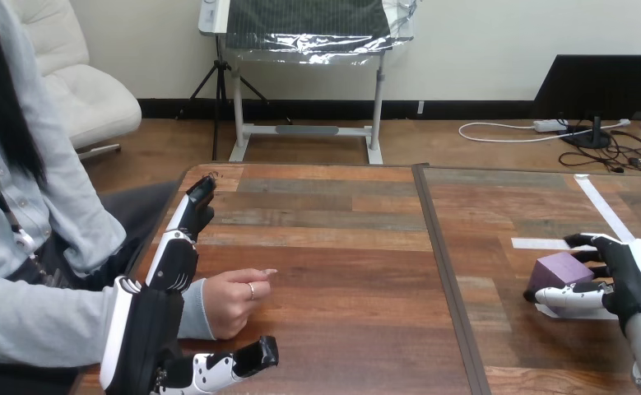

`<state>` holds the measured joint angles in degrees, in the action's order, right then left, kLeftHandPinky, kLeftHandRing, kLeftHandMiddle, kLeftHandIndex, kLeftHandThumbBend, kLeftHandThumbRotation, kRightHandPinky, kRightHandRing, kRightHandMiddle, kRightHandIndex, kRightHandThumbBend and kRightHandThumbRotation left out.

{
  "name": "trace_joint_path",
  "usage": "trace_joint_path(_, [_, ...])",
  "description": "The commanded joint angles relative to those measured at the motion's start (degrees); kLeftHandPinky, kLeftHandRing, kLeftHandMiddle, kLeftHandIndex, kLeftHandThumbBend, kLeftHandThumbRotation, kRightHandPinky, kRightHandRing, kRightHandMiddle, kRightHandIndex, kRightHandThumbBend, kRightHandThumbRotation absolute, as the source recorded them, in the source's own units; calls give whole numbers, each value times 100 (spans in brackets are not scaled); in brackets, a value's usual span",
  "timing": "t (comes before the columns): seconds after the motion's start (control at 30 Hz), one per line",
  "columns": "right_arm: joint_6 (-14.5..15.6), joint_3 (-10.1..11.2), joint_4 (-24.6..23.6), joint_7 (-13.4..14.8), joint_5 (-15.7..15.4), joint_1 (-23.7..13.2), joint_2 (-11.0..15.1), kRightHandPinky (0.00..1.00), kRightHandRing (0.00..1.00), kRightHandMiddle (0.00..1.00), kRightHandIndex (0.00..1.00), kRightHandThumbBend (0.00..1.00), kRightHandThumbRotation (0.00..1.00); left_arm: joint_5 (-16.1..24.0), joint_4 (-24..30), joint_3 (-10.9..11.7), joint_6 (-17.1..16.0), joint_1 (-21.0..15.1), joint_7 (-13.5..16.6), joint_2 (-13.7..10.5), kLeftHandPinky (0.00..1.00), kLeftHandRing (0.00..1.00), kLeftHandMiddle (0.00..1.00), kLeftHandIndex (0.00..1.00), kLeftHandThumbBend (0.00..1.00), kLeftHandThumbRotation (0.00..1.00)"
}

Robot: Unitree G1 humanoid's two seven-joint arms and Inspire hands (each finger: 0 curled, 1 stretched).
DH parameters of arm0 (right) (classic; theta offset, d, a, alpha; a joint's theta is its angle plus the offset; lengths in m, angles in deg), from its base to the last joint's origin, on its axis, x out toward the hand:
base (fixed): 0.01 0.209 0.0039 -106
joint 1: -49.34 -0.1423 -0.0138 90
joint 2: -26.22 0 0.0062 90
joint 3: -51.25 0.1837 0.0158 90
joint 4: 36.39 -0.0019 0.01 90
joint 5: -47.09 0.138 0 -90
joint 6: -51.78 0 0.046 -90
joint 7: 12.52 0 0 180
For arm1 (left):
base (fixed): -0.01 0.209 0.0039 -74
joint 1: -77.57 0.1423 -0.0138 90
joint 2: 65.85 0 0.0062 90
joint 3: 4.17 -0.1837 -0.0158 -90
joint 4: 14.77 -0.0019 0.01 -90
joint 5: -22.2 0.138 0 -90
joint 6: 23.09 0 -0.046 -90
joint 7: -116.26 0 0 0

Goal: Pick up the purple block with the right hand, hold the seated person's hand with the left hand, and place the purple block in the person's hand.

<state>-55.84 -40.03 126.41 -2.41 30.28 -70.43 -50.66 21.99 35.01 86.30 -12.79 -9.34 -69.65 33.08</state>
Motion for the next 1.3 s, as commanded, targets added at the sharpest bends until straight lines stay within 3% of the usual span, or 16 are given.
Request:
trace_joint_path(0.0, [114, -20, 82, 129, -6, -257, -26, 59, 63, 67, 70, 84, 0, 19, 219, 51, -41, -224, 9, -16, 93, 96, 95, 93, 100, 57])
trace_joint_path(0.27, [230, 28, 91, 194, 70, -301, -45, 53, 57, 59, 60, 80, 0, -17, 217, 26, -29, -224, 3, 4, 92, 96, 95, 93, 100, 57])
trace_joint_path(0.57, [311, -29, 65, 315, 4, -337, -22, 51, 55, 57, 55, 80, 0, 3, 160, 57, -80, -257, 13, 24, 91, 95, 95, 92, 100, 57])
trace_joint_path(1.0, [500, 57, 25, 536, 90, -419, -62, 42, 49, 55, 54, 80, 0, -3, 208, 56, -23, -237, 6, 26, 88, 94, 95, 92, 100, 58])
trace_joint_path(1.27, [435, 45, -36, 727, 85, -423, -67, 39, 45, 54, 54, 80, 0, -75, 147, 0, -76, -283, -27, -6, 91, 95, 96, 92, 100, 58])
